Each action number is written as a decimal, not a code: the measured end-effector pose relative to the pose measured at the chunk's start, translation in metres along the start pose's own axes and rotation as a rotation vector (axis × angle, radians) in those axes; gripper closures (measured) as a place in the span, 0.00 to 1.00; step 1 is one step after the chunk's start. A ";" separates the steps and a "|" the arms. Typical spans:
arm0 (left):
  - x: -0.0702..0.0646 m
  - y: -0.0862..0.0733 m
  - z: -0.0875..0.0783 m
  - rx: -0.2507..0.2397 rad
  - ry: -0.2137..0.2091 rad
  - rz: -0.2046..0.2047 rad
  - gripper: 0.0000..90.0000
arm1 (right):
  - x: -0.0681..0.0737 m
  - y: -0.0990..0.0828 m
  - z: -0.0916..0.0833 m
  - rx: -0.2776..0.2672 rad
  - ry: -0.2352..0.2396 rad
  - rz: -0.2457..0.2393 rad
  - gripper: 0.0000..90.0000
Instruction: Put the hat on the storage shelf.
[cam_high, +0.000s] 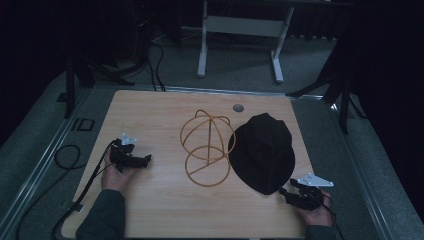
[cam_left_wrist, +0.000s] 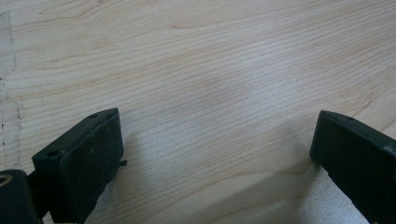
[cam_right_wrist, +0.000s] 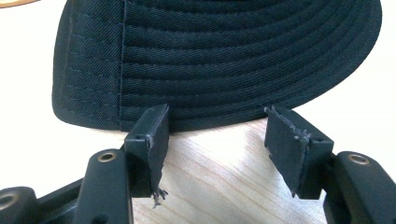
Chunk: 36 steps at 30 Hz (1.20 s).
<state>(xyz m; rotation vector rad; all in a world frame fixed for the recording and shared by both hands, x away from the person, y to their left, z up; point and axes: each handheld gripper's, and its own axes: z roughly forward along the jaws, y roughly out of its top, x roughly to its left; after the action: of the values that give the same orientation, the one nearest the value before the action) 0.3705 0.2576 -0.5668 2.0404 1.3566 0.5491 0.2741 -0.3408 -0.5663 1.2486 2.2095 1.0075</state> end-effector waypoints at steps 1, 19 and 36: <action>0.000 0.000 0.000 0.000 0.000 0.000 0.03 | 0.000 0.000 0.000 0.002 -0.001 0.000 0.45; 0.000 0.000 0.000 0.001 -0.001 0.003 0.03 | 0.002 0.008 -0.005 0.078 0.080 -0.009 0.57; 0.000 -0.001 -0.001 0.002 -0.003 0.007 0.03 | 0.016 0.042 -0.018 0.114 0.108 -0.056 0.59</action>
<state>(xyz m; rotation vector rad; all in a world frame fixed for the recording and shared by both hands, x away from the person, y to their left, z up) 0.3693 0.2579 -0.5666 2.0473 1.3494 0.5479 0.2780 -0.3202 -0.5222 1.1979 2.4014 0.9603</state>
